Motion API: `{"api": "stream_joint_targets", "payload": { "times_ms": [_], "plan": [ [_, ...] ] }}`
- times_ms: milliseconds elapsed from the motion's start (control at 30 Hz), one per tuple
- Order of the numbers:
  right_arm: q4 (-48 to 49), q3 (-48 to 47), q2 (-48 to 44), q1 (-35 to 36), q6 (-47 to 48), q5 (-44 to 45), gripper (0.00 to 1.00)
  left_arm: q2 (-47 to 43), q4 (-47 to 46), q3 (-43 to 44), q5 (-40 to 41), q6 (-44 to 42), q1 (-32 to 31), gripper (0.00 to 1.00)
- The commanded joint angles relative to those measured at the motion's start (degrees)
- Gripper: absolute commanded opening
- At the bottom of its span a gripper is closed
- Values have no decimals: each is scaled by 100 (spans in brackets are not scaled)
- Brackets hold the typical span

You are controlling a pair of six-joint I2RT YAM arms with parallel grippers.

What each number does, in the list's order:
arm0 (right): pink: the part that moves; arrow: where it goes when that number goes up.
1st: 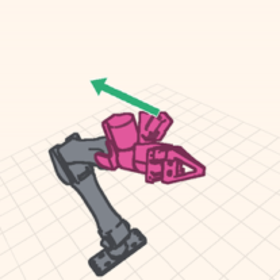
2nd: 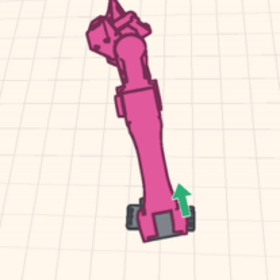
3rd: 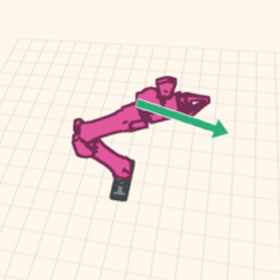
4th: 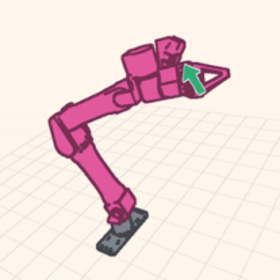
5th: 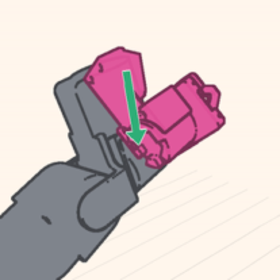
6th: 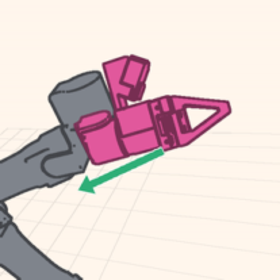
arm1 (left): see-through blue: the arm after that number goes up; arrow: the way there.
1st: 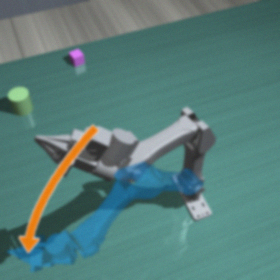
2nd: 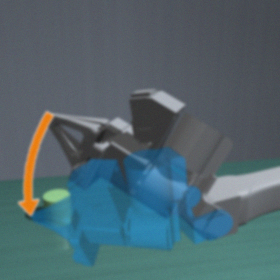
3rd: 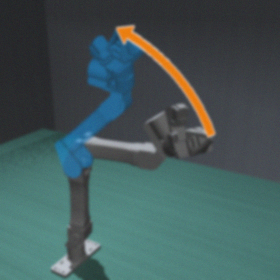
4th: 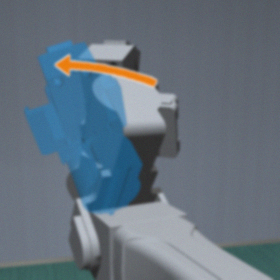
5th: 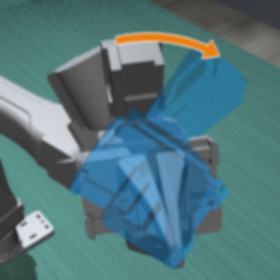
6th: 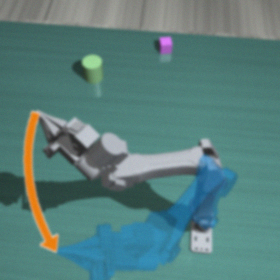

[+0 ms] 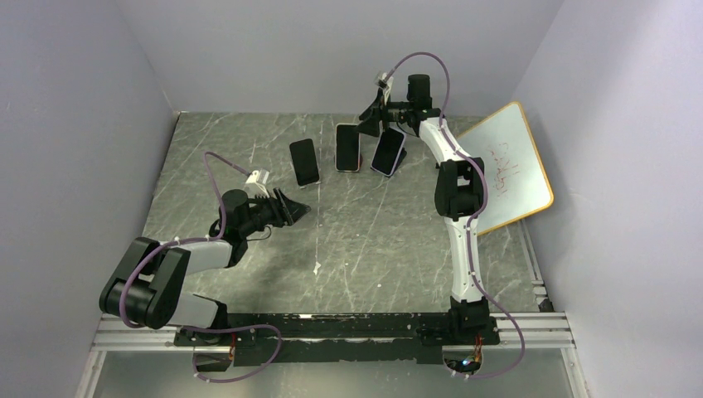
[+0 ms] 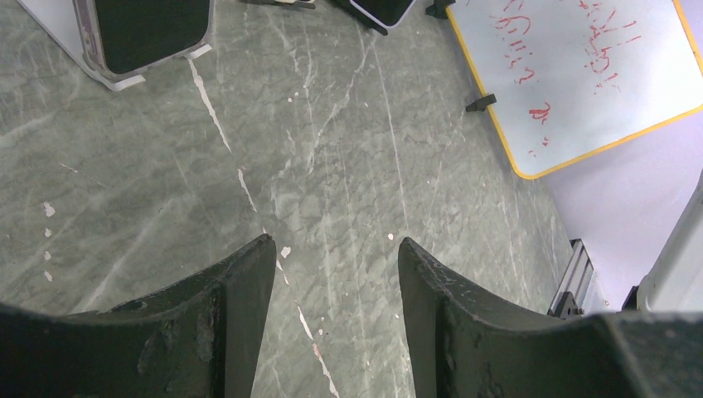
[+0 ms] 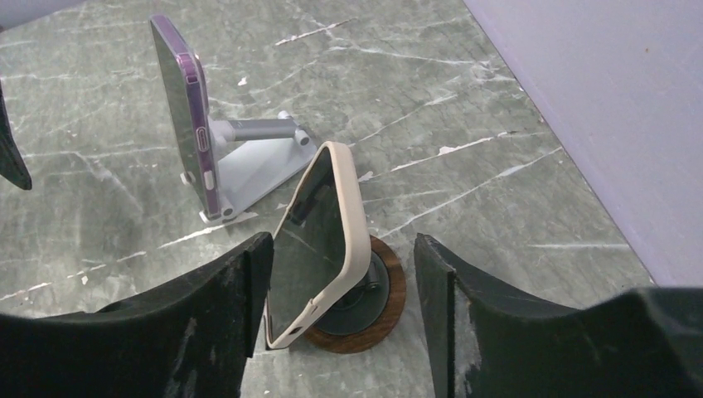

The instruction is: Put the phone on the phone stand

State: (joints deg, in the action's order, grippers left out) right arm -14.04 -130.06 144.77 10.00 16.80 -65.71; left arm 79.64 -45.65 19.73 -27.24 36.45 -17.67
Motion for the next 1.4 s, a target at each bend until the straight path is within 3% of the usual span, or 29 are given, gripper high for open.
{"api": "stream_joint_targets", "payload": {
  "times_ms": [0, 133, 333, 467, 600, 733, 867, 1100, 1233, 1367],
  "plan": [
    [-368, 129, 7, 17, 20, 183, 68, 15, -250, -63, -96, -16, 44, 61],
    [-174, 168, -225, -27, -92, 310, 73, 12, -259, -57, -92, -10, 44, 61],
    [1679, 917, -910, -231, -1251, 225, 78, -94, -245, -50, -59, -25, 44, 61],
    [2185, 1049, -1225, -243, -1443, 658, 83, -505, 23, -70, 142, -182, 36, 62],
    [2741, 1412, -1565, -287, -1794, 1297, 84, -1155, 594, -19, 516, -400, 4, 63],
    [3524, 2115, -2047, -360, -2272, 1515, 99, -1857, 1522, 378, 1007, -708, -49, 64],
    [3967, 3031, -2736, -354, -2495, 2110, 100, -2196, 2555, 948, 1399, -1039, -61, 65],
    [4701, 5595, -4476, -56, -3240, 4142, 100, -2196, 3453, 1932, 1424, -1569, -61, 66],
    [4369, 6740, -5324, 859, -2917, 5777, 100, -2134, 3704, 2227, 1852, -1891, -57, 67],
    [4315, 7483, -5770, 1725, -2736, 6729, 100, -2135, 4165, 2541, 2050, -2162, -43, 74]
  ]
}}
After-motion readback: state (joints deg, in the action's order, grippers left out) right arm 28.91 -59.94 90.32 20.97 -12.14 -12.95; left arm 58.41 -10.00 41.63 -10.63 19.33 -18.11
